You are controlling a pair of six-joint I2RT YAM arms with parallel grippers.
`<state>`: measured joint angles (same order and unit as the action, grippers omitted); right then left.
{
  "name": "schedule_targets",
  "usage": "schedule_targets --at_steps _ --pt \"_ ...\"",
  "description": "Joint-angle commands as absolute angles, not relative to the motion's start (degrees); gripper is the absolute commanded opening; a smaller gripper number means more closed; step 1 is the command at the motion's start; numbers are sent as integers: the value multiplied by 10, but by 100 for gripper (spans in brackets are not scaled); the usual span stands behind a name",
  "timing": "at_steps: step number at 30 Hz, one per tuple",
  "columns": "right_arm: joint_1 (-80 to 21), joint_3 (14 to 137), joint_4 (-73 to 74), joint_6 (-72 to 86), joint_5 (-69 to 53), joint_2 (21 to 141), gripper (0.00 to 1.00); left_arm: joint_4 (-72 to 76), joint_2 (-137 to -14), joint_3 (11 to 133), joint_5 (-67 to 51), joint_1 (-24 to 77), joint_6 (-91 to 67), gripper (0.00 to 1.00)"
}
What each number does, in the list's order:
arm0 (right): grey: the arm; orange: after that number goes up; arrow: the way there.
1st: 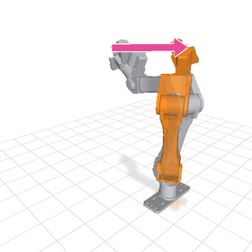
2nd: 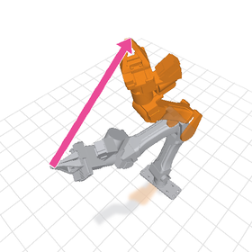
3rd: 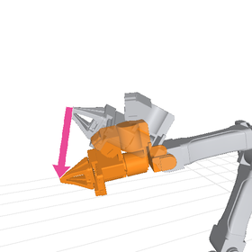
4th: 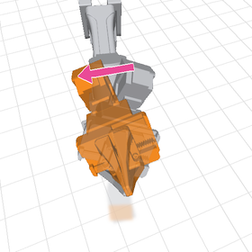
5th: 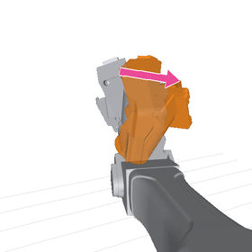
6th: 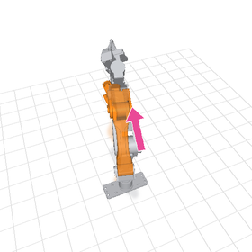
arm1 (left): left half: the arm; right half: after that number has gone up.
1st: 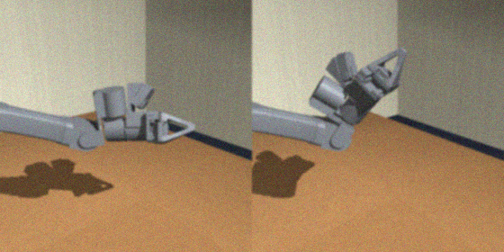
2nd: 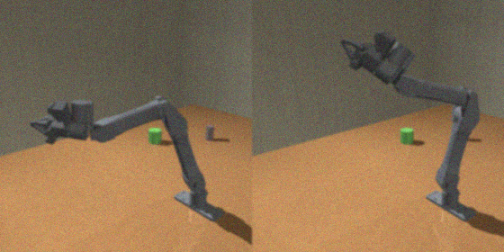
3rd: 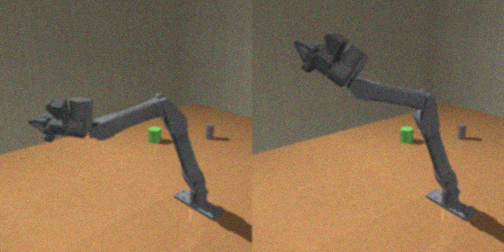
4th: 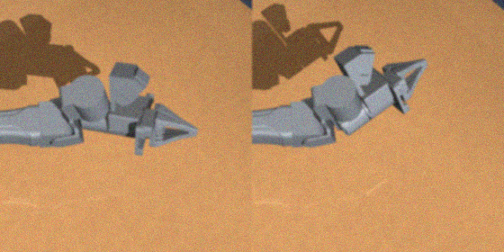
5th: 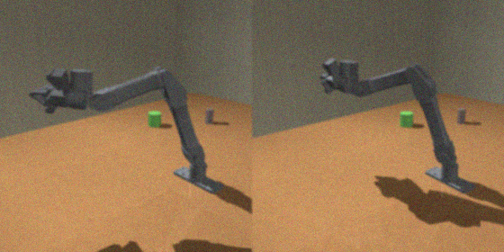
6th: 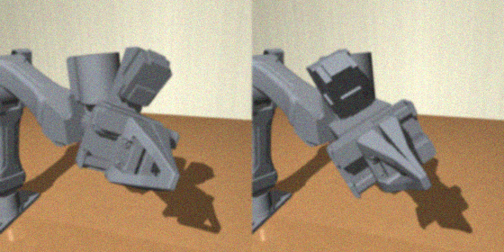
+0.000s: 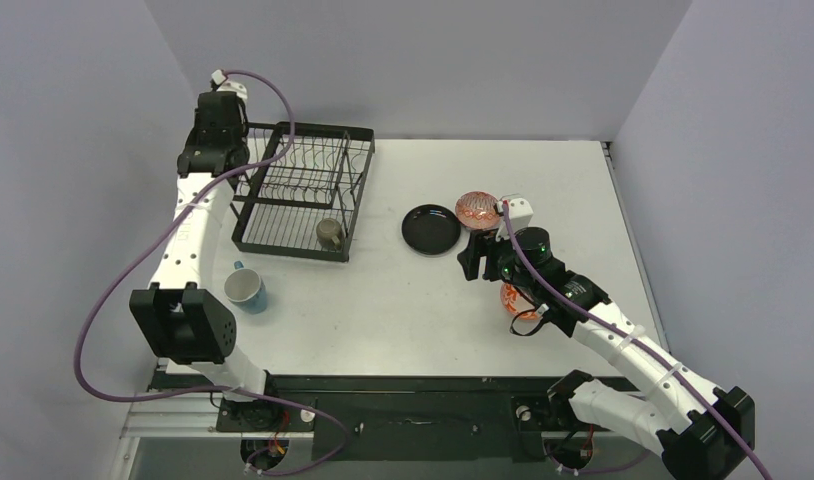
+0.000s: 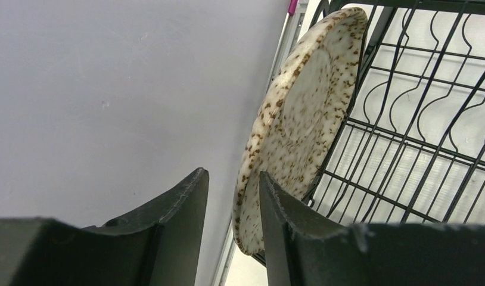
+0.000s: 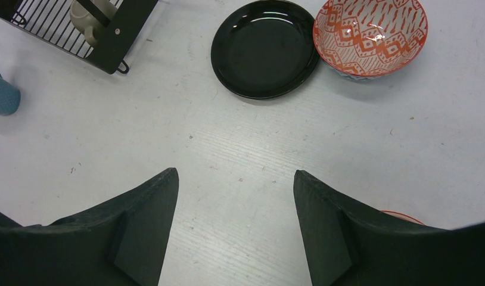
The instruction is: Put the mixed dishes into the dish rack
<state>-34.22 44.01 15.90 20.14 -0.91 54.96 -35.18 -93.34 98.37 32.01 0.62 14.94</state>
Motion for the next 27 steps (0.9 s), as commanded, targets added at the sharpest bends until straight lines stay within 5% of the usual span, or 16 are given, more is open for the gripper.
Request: schedule_targets --at_steps 1,8,15,17,20,27 --pt "-345 435 129 199 -14 543 66 -355 -918 988 309 -12 138 32" --pt "-345 434 129 199 -14 543 66 -369 -925 997 344 -6 170 16" --pt "-345 433 127 200 -15 543 66 -388 -936 1018 365 21 197 12" --pt "-345 434 127 200 -15 544 66 -395 -941 1029 372 23 189 20" --pt "-345 435 127 200 -16 545 66 -408 -940 1047 367 24 166 46" --pt "-336 447 137 203 -13 549 66 -449 -925 1111 349 25 121 65"
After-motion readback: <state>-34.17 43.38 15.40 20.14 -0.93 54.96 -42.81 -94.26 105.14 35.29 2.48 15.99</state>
